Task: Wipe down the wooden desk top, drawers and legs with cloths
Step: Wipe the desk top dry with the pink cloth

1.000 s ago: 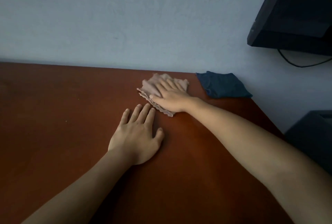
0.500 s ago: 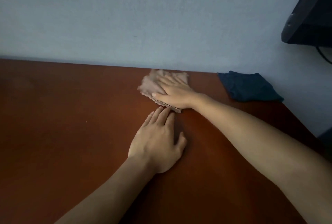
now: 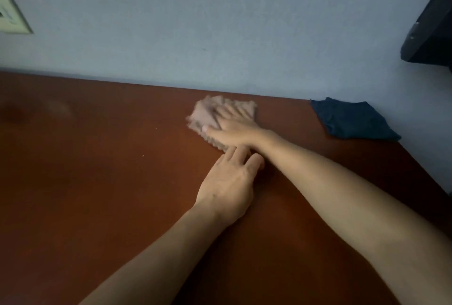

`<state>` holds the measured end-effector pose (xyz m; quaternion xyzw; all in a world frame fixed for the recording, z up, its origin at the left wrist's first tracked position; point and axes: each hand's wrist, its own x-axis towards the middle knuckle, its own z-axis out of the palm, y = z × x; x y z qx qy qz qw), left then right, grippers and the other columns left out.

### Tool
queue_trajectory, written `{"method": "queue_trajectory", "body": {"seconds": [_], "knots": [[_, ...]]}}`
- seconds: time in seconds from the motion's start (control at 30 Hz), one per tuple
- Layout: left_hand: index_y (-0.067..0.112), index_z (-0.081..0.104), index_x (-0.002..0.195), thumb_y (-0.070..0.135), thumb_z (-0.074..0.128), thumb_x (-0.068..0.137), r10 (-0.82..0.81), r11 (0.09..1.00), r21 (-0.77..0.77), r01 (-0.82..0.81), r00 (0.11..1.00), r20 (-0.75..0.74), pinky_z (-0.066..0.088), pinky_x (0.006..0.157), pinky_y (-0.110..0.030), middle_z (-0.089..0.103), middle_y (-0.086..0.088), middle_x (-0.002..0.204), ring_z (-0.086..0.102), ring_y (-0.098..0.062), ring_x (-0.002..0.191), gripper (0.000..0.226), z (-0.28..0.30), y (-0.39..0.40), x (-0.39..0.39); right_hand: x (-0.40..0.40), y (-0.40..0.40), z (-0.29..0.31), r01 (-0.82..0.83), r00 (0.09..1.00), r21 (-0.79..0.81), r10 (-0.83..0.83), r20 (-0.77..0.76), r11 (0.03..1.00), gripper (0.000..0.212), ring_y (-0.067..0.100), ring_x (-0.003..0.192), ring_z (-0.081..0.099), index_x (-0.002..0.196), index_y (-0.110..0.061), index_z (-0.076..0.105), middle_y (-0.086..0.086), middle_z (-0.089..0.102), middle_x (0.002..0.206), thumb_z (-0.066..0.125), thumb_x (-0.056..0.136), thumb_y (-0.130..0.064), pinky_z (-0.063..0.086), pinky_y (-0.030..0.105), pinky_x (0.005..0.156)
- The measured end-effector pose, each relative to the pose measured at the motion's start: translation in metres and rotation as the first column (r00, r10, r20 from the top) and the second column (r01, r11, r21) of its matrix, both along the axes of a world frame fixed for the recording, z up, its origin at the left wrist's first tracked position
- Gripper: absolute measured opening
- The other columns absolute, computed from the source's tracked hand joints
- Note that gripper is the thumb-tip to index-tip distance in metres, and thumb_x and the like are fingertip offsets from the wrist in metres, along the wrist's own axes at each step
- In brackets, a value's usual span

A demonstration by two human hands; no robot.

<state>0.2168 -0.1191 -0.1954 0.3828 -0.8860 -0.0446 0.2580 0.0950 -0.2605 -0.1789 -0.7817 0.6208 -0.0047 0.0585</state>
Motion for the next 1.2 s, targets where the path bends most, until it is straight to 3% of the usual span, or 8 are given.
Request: {"method": "queue_trajectory", "body": {"seconds": [0.17,0.3,0.47,0.57,0.7,0.93,1.03,1.2], "knots": [[0.013,0.066,0.098,0.006,0.054,0.088,0.04,0.997,-0.059,-0.04,0.999,-0.006,0.051,0.068,-0.042,0.06,-0.002,0.092,0.055,-0.026,0.089,0.017,0.0,0.001,0.003,-0.015,0.008,0.006,0.284,0.959,-0.005,-0.284,-0.019,0.959,0.076,0.03,0.157,-0.01,0.163,-0.033,0.0,-0.002,-0.009,0.171,0.011,0.099,-0.071,-0.009,0.052,0.124],[0.008,0.065,0.098,0.004,0.065,0.089,0.113,0.971,-0.199,-0.132,0.988,-0.104,0.043,0.063,-0.038,0.064,-0.008,0.084,0.057,-0.031,0.076,0.01,0.005,0.005,0.001,0.002,0.039,0.012,0.11,0.989,0.074,-0.117,0.091,0.991,0.08,0.024,0.157,-0.011,0.163,-0.033,0.005,-0.003,-0.009,0.171,0.02,0.097,-0.075,-0.008,0.049,0.125],[0.003,0.068,0.111,0.003,0.049,0.081,0.171,0.954,-0.236,-0.185,0.982,-0.079,0.048,0.081,-0.043,0.062,-0.014,0.11,0.058,-0.035,0.1,0.036,0.021,0.0,0.008,-0.04,0.104,0.024,0.254,0.964,-0.469,-0.261,0.05,0.846,0.059,0.021,0.154,0.02,0.16,-0.017,0.028,0.002,0.027,0.167,0.036,0.106,-0.041,0.008,0.044,0.127],[0.009,0.061,0.133,0.0,0.057,0.088,0.146,0.989,-0.024,-0.144,0.977,0.153,0.041,0.104,-0.044,0.05,-0.01,0.15,0.05,-0.031,0.134,0.046,0.045,-0.031,-0.009,-0.079,0.129,0.011,0.445,0.887,-0.248,-0.462,-0.012,0.861,0.067,0.029,0.156,0.013,0.162,-0.021,0.021,0.004,0.017,0.17,0.025,0.105,-0.055,0.005,0.053,0.126],[0.025,0.022,0.162,0.053,0.026,0.107,0.132,0.938,0.233,-0.255,0.887,0.442,0.014,0.122,-0.06,0.012,-0.001,0.172,0.015,-0.031,0.157,0.062,0.038,-0.099,-0.036,-0.097,0.127,-0.004,0.504,0.863,0.01,-0.504,0.022,0.864,0.075,0.029,0.157,-0.007,0.164,-0.032,0.004,-0.001,-0.004,0.172,0.009,0.099,-0.071,-0.005,0.057,0.125],[0.04,-0.006,0.163,0.076,0.005,0.096,0.033,0.948,0.256,-0.187,0.861,0.507,-0.002,0.124,-0.063,-0.015,0.009,0.171,-0.01,-0.027,0.159,0.077,0.03,-0.137,-0.036,-0.098,0.124,-0.006,0.499,0.867,-0.041,-0.497,0.05,0.866,0.076,0.03,0.157,-0.004,0.163,-0.031,0.009,0.0,0.0,0.172,0.014,0.099,-0.07,-0.002,0.058,0.125],[0.036,0.0,0.163,0.079,0.002,0.09,0.262,0.872,0.252,-0.42,0.835,0.484,-0.001,0.122,-0.066,-0.012,0.003,0.173,-0.008,-0.031,0.159,0.085,0.032,-0.156,-0.02,-0.097,0.124,-0.007,0.496,0.868,-0.056,-0.494,0.048,0.867,0.076,0.031,0.157,-0.003,0.163,-0.031,0.01,0.001,0.001,0.172,0.015,0.099,-0.07,-0.002,0.058,0.125],[0.048,-0.006,0.161,0.081,0.009,0.095,-0.023,0.96,0.254,-0.116,0.874,0.486,-0.003,0.126,-0.054,-0.014,0.015,0.171,-0.011,-0.017,0.159,0.075,0.03,-0.156,-0.016,-0.098,0.122,-0.008,0.504,0.863,-0.066,-0.5,0.072,0.861,0.076,0.031,0.157,-0.001,0.163,-0.031,0.013,0.002,0.004,0.172,0.017,0.098,-0.07,-0.001,0.058,0.125]]}}
